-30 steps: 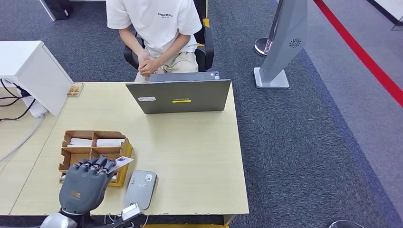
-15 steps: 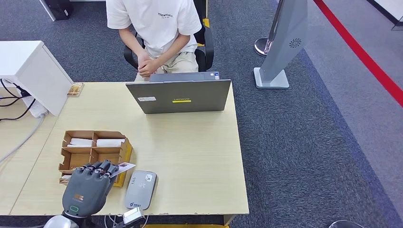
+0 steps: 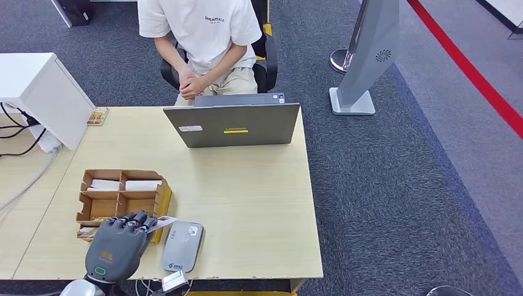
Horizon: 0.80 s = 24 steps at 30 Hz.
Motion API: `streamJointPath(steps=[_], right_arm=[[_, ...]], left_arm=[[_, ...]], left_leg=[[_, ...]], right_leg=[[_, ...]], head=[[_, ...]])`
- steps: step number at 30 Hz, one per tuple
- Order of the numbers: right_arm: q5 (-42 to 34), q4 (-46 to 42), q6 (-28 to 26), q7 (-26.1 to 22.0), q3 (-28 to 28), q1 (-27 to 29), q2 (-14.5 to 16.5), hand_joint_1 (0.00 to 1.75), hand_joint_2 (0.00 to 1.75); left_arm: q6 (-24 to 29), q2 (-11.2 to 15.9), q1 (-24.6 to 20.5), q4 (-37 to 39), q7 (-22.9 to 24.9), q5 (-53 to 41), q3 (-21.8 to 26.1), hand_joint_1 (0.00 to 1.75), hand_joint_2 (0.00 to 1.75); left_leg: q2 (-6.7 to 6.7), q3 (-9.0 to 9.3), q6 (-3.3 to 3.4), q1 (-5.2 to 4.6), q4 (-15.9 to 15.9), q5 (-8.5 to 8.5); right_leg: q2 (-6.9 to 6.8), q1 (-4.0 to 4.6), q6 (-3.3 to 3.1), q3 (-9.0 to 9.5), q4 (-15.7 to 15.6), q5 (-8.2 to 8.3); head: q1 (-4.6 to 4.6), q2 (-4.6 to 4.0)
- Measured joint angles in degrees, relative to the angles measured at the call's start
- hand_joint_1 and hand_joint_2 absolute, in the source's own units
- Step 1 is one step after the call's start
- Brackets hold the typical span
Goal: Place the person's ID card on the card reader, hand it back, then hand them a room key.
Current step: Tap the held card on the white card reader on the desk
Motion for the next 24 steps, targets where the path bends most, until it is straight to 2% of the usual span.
streamJointPath(steps=[9, 24], right_arm=[[0.16, 0.0, 0.08, 0.22, -0.17, 0.01, 0.02, 0.0, 1.75], [0.43, 0.0, 0.07, 0.52, -1.04, 0.01, 0.1, 0.0, 1.75]], left_arm=[[-4.92, 0.49, 0.89, 2.47, 2.38, -1.29, -1.59, 1.75, 1.75], [-8.43, 2.9, 1.03, 5.18, 5.24, -2.1, -3.16, 1.75, 1.75]], left_leg=[[0.0, 0.0, 0.0, 0.0, 0.0, -0.01], [-0.01, 0.0, 0.0, 0.0, -0.01, -0.01]], right_leg=[[0.0, 0.0, 0.0, 0.0, 0.0, -0.01], [-0.02, 0.0, -0.02, 0.0, 0.0, -0.03]], head=[[-0.01, 0.0], [-0.01, 0.0]])
